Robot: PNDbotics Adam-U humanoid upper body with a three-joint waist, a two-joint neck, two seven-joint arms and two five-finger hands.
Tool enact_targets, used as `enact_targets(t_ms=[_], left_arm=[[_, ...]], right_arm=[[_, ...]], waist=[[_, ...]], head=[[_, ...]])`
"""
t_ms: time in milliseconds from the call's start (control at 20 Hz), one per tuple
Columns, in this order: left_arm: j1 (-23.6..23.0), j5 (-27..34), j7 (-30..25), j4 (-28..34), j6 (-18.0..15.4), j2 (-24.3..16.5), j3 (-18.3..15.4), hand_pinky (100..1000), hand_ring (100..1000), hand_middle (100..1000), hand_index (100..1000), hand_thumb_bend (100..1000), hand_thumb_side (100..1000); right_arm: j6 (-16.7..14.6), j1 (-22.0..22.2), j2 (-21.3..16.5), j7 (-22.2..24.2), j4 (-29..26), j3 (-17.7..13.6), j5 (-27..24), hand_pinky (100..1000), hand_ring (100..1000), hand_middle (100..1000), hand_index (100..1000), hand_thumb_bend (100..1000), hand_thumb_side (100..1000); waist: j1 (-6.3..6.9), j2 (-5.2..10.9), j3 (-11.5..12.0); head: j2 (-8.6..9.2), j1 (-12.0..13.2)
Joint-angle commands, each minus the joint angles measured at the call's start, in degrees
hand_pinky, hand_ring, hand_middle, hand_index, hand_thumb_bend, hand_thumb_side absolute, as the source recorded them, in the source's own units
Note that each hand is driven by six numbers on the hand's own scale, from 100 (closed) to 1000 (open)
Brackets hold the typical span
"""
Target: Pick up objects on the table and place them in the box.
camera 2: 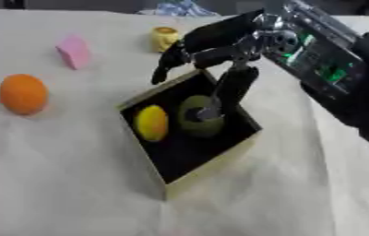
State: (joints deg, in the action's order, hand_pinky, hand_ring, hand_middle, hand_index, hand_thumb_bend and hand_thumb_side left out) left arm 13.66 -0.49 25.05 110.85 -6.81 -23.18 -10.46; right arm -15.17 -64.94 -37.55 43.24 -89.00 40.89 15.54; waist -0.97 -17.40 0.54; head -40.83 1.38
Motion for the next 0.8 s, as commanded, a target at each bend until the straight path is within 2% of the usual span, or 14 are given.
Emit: enact_targets(t_ms=[50, 200, 350, 500, 700, 800], left_arm=[[0.58, -0.11, -0.16, 0.78, -0.17, -1.00, -0.19, 751, 670, 646, 737, 301, 669], [0.71, -0.15, -0.19, 0.81, -0.18, -1.07, -0.18, 751, 671, 646, 737, 300, 666], [1.21, -0.44, -0.29, 0.73, -0.10, -1.70, -0.09, 752, 672, 647, 738, 299, 661], [2.48, -1.12, -0.82, 0.26, -0.11, -3.83, 0.47, 753, 673, 649, 740, 296, 642], [5.91, -3.41, -2.83, -2.42, 1.30, -9.96, 2.73, 756, 677, 654, 747, 290, 624], [8.46, -5.53, -5.33, -4.89, 2.53, -14.99, 5.02, 761, 683, 665, 761, 293, 619]], right_arm=[[-0.93, -0.48, -0.89, -0.71, -0.16, -2.06, 0.59, 909, 993, 838, 930, 331, 339], [-0.67, 0.49, -1.73, -2.84, -0.68, -3.83, 0.55, 903, 978, 808, 905, 326, 299], [0.55, 2.89, -3.73, -6.99, -2.58, -7.46, -0.08, 899, 964, 780, 878, 282, 273], [2.42, 6.77, -6.35, -12.37, -5.84, -12.97, -1.15, 894, 942, 743, 838, 120, 257], [5.03, 12.19, -8.97, -18.52, -10.70, -19.95, -3.28, 896, 939, 734, 829, 100, 272], [5.85, 14.09, -9.78, -20.11, -12.70, -22.26, -3.82, 896, 936, 731, 827, 100, 270]], waist=[[0.25, 1.06, 0.07], [0.27, 1.10, 0.02], [0.42, 1.08, 0.02], [0.65, 1.05, -0.16], [1.02, 1.16, -0.61], [1.28, 1.28, -0.85]], head=[[-0.08, 0.02], [-0.08, 0.14], [0.02, 0.29], [0.00, 0.64], [-0.11, 1.10], [-0.22, 1.22]])
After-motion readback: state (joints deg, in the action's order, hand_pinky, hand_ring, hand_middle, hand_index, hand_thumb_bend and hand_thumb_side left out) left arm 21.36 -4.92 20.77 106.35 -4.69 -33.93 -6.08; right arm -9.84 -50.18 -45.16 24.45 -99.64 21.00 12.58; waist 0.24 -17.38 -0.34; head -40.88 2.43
